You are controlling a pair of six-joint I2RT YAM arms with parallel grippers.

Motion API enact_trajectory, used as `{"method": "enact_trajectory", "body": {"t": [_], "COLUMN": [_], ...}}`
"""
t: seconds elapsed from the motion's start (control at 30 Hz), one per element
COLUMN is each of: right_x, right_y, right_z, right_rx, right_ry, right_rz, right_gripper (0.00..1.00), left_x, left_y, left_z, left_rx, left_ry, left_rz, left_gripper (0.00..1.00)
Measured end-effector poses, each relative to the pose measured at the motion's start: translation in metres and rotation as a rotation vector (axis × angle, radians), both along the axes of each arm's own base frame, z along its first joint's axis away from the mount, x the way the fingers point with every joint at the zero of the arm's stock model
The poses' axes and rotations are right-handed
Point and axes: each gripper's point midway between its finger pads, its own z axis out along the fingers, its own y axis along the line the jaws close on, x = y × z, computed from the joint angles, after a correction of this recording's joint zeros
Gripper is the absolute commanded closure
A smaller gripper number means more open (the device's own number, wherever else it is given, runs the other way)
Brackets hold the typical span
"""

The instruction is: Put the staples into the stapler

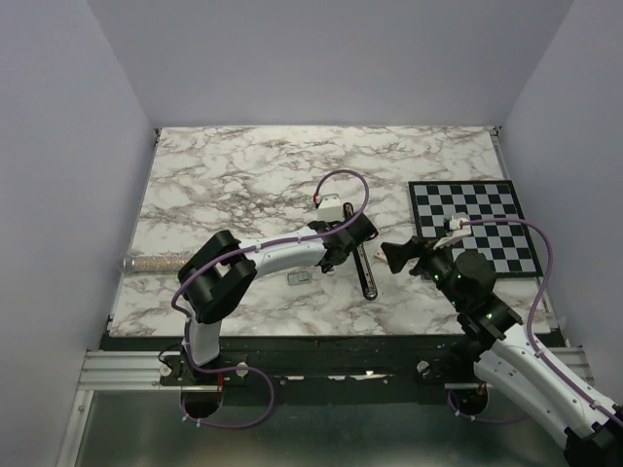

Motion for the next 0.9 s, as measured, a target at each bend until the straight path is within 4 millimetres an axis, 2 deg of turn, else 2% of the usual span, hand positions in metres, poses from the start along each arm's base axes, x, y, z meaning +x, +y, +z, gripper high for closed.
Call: {"method": "enact_trajectory", "body": {"t": [0.33, 0.9], "right_x": [-0.0006, -0.0010], "right_y": [0.0009, 0.0007], "right_z": [-0.0001, 0.0014], "right_rx": [-0.001, 0.002], "right_ry": [0.000, -0.005], "right_rz": [0.003, 0.002], "right_gripper": [0.00, 0.00], "left_x": [-0.0003, -0.0010], "left_y": [0.0000, -0.0055], "left_z": [-0.0044, 0.0001], "left_rx": [0.008, 0.000], "left_ry": [0.007, 0.001], "left_rz": [-0.001, -0.009], "left_gripper": [0.87, 0.88]}}
